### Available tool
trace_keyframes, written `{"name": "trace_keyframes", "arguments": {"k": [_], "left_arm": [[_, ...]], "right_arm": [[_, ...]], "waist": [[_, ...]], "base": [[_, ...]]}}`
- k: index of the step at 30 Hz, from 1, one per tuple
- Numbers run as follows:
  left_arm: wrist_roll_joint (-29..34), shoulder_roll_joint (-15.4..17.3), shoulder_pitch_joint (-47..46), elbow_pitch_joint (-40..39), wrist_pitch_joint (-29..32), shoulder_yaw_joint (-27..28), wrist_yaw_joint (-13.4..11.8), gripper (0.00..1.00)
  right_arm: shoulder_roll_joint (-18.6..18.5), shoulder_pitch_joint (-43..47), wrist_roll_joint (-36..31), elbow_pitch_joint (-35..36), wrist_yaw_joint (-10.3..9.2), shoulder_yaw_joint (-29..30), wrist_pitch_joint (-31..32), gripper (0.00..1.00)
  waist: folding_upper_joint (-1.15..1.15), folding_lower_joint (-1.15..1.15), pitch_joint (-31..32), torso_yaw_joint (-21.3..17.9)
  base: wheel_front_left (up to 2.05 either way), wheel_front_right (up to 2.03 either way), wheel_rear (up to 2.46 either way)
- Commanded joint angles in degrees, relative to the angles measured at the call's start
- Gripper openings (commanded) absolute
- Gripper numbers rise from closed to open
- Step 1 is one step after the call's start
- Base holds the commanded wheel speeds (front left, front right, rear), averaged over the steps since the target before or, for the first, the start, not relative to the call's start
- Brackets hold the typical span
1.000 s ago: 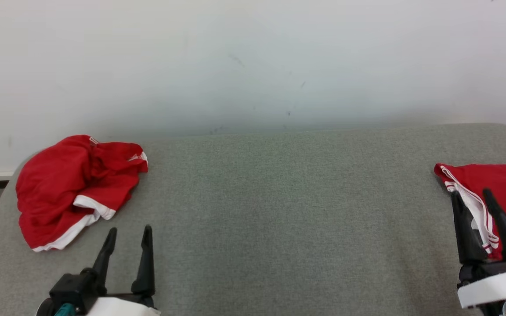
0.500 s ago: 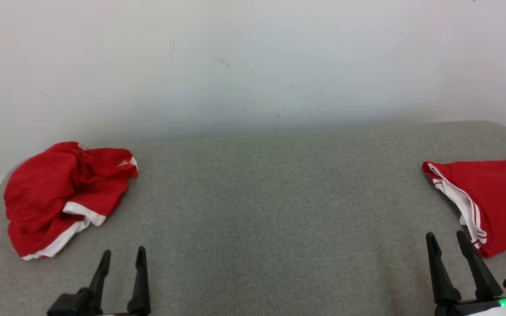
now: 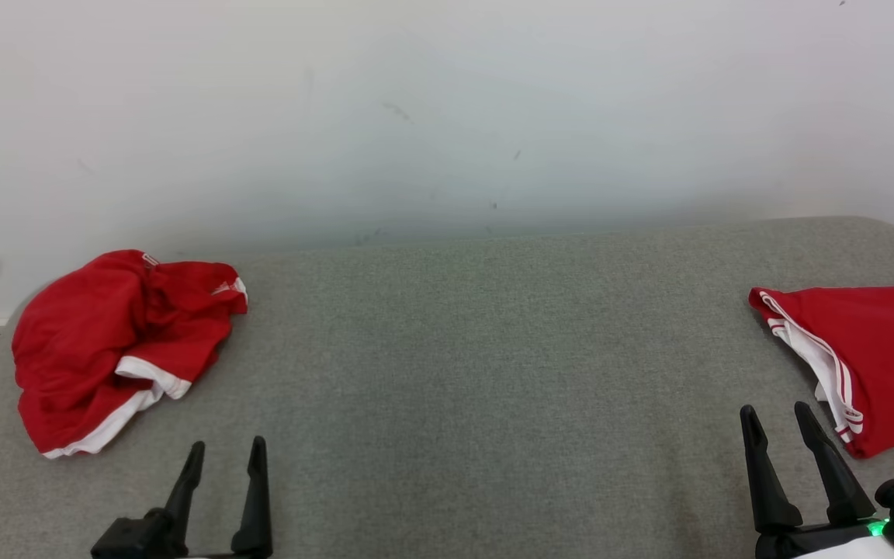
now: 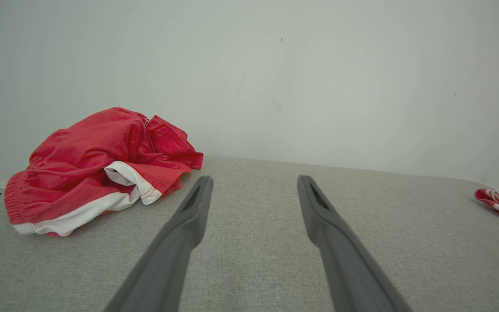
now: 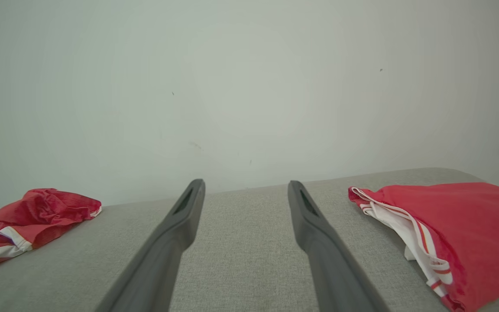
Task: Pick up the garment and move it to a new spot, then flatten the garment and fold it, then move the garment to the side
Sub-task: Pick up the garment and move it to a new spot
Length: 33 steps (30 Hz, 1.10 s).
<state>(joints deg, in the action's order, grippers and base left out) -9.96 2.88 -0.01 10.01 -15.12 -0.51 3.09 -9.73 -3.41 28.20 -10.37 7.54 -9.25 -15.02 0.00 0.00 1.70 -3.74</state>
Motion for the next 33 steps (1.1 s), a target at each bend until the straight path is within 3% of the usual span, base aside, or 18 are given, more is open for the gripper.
{"name": "trace_keyframes", "arguments": {"k": [1, 11, 25, 33], "left_arm": [[0.90, 0.13, -0.32, 0.09, -0.01, 0.04, 0.23, 1.00], [0.99, 0.13, -0.95, 0.92, -0.01, -0.03, -0.13, 1.00], [1.69, 0.12, -1.71, 1.33, 0.00, 1.39, -0.20, 1.00], [1.60, 0.12, -1.23, 1.46, -0.01, 1.85, -0.42, 1.00]], "right_arm": [[-0.05, -0.39, -0.31, -0.28, -0.11, -0.11, -0.17, 1.00], [0.07, -1.00, 0.51, -0.69, -0.12, -1.19, -0.17, 1.00], [0.99, -1.29, 0.95, -1.49, -0.12, -3.43, -0.17, 1.00], [1.22, -2.27, 0.80, -1.91, -0.12, -4.89, -0.17, 1.00]], "waist": [[0.00, 0.00, -0.02, 0.00], [0.00, 0.00, -0.23, 2.27], [0.00, 0.00, -0.92, 14.40], [0.00, 0.00, -0.84, 18.46]], "base": [[0.00, 0.00, 0.00], [0.00, 0.00, 0.00], [0.00, 0.00, 0.00], [0.00, 0.00, 0.00]]}}
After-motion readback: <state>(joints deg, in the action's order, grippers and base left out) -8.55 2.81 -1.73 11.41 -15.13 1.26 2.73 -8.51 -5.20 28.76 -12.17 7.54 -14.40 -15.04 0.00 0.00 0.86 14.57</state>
